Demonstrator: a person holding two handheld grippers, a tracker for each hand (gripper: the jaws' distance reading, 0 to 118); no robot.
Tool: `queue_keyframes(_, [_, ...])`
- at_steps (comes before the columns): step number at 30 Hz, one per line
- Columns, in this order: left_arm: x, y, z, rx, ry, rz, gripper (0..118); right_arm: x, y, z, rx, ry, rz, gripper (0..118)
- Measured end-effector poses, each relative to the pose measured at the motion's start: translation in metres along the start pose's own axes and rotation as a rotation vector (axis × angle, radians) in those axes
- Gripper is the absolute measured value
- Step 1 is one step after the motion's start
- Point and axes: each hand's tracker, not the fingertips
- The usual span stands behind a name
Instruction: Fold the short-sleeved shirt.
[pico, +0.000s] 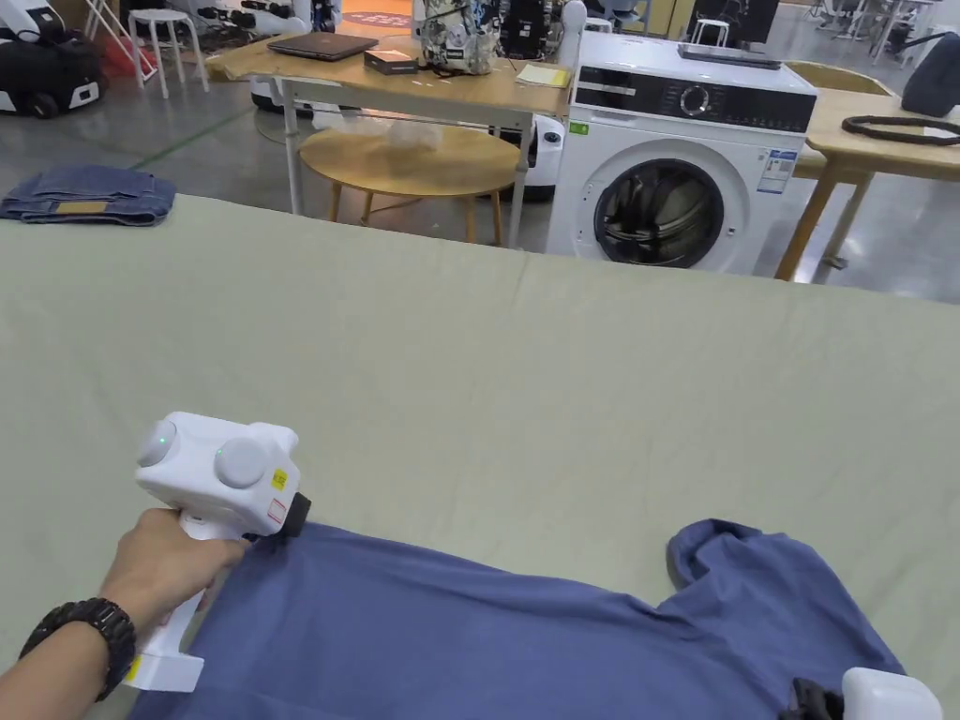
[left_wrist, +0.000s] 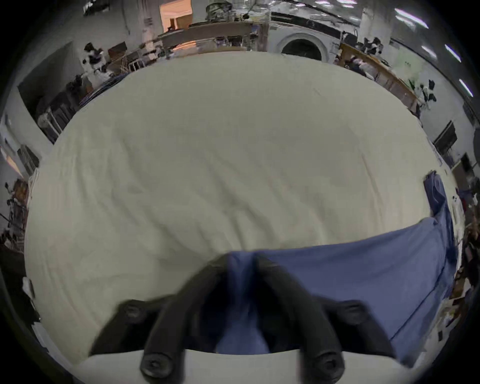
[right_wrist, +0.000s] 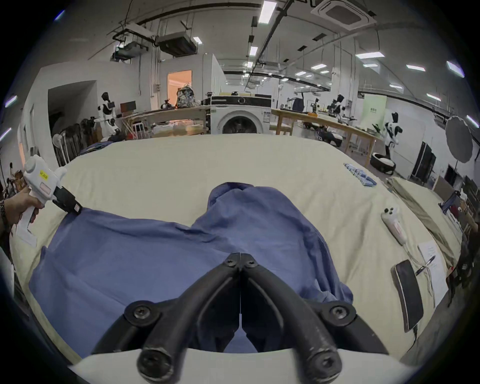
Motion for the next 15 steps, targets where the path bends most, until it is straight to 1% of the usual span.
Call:
queue_keyframes(3, [0.003,-0.007,0.006,0.017,0.002,-0.01,0,0.006,0.004,-0.002,-0.01,0.007,-0.013,0])
queue_keyframes(6, [0.0,-0.013,0.013,0.062,-0.016,0.025,0,0.017,0.019,-0.001,-0.016,0.005,-0.03,0])
queue_keyframes(8, [-0.003,-0.018,0.024,0.096,-0.027,0.033,0,0.03,0.038,-0.009,-0.054,-0.011,-0.021,2])
queue_keyframes(10, [-0.005,-0.021,0.032,0.113,-0.035,0.037,0,0.045,0.052,-0.022,-0.084,-0.013,-0.022,30])
queue_keyframes(12, [-0.008,-0.023,0.039,0.135,-0.039,0.035,0,0.06,0.068,-0.04,-0.142,0.009,-0.008,68])
queue_keyframes(13, [-0.009,-0.024,0.043,0.14,-0.038,0.034,0,0.068,0.076,-0.051,-0.155,0.004,-0.018,72])
queue_keyframes(14, [-0.011,-0.026,0.046,0.15,-0.04,0.038,0,0.076,0.08,-0.065,-0.194,-0.019,0.005,73])
queue_keyframes(15, [-0.007,-0.033,0.057,0.155,-0.044,0.041,0,0.081,0.085,-0.076,-0.224,-0.021,0.023,73])
